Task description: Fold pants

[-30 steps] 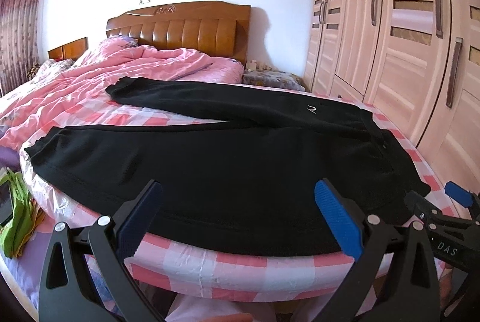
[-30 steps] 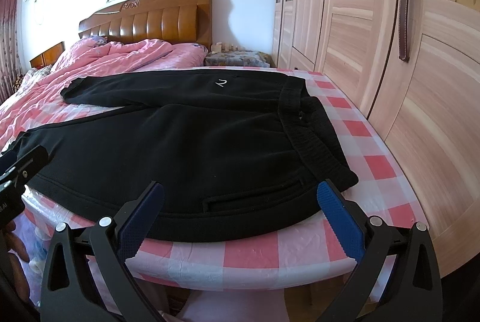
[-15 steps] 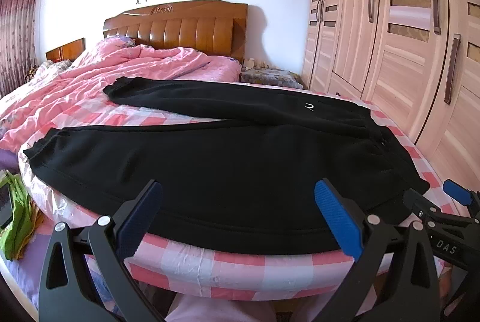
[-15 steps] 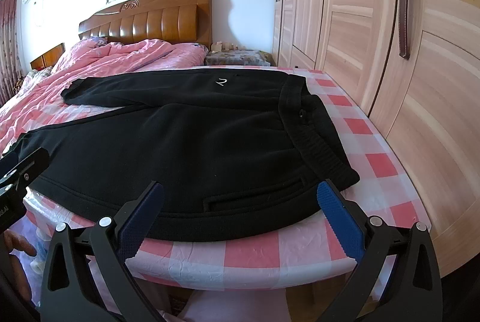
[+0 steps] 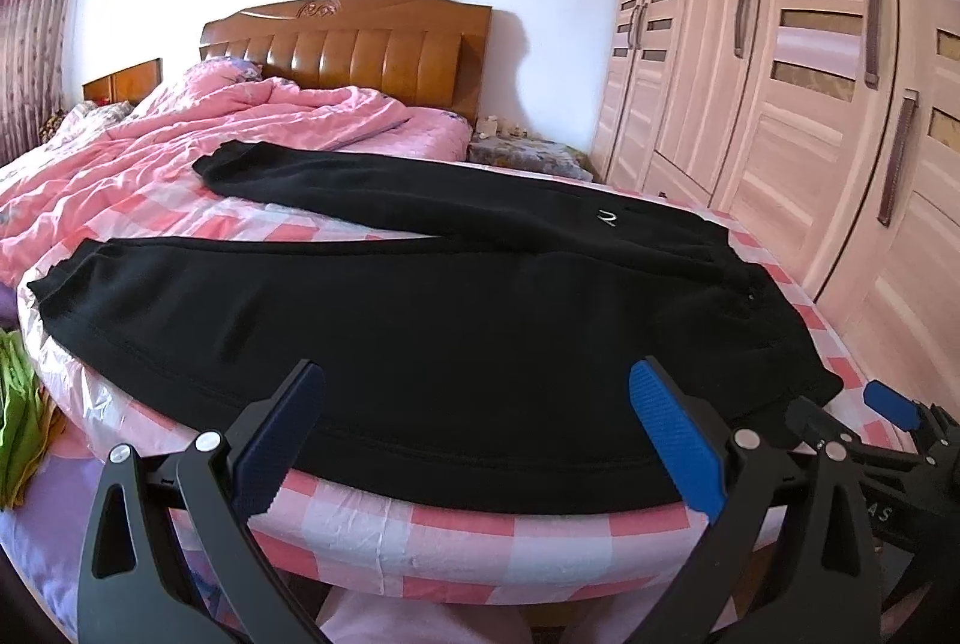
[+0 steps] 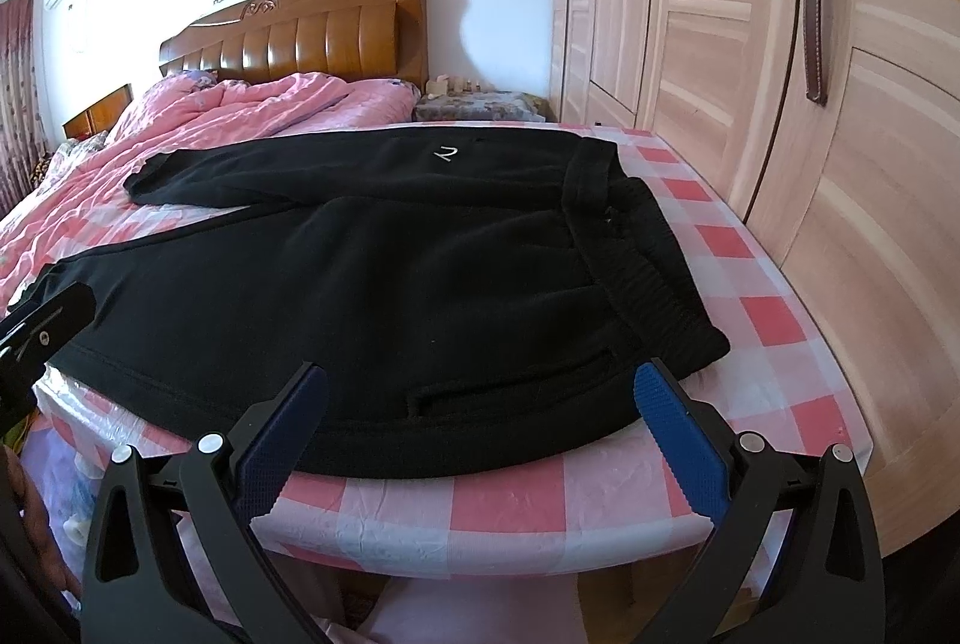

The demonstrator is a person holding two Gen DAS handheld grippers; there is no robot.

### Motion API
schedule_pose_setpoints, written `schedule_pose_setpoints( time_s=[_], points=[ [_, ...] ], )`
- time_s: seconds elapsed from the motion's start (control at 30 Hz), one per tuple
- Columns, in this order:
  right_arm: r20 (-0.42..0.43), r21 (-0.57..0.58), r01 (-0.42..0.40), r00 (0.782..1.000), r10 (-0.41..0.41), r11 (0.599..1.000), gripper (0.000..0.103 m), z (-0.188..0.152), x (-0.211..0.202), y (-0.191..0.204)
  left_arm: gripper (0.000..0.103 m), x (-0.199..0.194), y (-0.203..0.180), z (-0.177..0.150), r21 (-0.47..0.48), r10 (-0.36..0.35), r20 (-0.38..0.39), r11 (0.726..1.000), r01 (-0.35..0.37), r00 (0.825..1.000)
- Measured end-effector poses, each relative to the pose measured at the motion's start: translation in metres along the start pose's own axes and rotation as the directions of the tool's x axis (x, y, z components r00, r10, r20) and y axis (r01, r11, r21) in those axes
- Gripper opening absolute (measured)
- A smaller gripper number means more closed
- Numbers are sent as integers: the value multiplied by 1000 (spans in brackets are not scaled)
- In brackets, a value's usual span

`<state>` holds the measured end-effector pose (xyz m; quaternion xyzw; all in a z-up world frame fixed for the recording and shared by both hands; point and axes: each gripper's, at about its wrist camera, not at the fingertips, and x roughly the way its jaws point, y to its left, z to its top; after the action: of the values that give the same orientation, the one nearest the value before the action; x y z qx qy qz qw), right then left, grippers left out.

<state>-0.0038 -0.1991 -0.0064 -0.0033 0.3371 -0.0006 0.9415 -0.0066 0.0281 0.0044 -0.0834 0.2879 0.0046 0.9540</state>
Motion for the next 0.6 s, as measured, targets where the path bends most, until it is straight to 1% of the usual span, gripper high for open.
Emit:
schedule_pose_setpoints(
  time_s=[0.07, 0.13, 0.2, 0.23, 0.3, 0.33, 0.4, 0.43, 0.47, 0.53, 0.57, 0.6],
  points=[
    [-5, 3, -5, 1000, 5, 1000, 99, 1, 6, -3, 102, 5, -1, -1, -3, 8, -17, 1000, -8, 1000],
    [-14, 4, -8, 1000, 8, 1000, 99, 3, 14, -6, 102, 14, -4, -3, 13, 18, -44, 1000, -17, 999],
    [-35, -3, -30, 999, 29, 1000, 99, 8, 27, -10, 102, 22, -6, -5, 39, 24, -62, 999, -22, 998],
    [-46, -5, -34, 998, 34, 999, 99, 14, 35, -14, 102, 27, -7, -6, 54, 22, -67, 998, -18, 998],
    [-49, -15, -43, 998, 43, 999, 99, 26, 47, -21, 102, 44, -12, -1, 115, -3, -96, 993, 14, 995],
    [-50, -28, -55, 997, 54, 998, 99, 37, 55, -25, 102, 59, -16, 7, 155, -21, -149, 987, 45, 989],
    [-57, -31, -95, 994, 93, 995, 99, 61, 70, -34, 102, 84, -23, 25, 190, -36, -212, 979, 77, 977],
    [-59, -28, -112, 992, 110, 993, 99, 73, 77, -38, 102, 95, -26, 36, 201, -37, -227, 976, 84, 973],
    [-61, -28, -122, 991, 120, 992, 99, 86, 85, -42, 102, 106, -28, 49, 215, -33, -226, 973, 83, 974],
    [-79, -52, -123, 990, 119, 991, 99, 120, 110, -49, 102, 128, -32, 75, 251, -8, -225, 966, 66, 974],
    [-84, -70, -122, 990, 116, 990, 99, 134, 122, -52, 102, 147, -34, 94, 274, 2, -242, 959, 67, 970],
    [-86, -97, -118, 990, 110, 988, 99, 154, 141, -56, 102, 162, -35, 106, 279, 3, -264, 957, 73, 965]
  ],
)
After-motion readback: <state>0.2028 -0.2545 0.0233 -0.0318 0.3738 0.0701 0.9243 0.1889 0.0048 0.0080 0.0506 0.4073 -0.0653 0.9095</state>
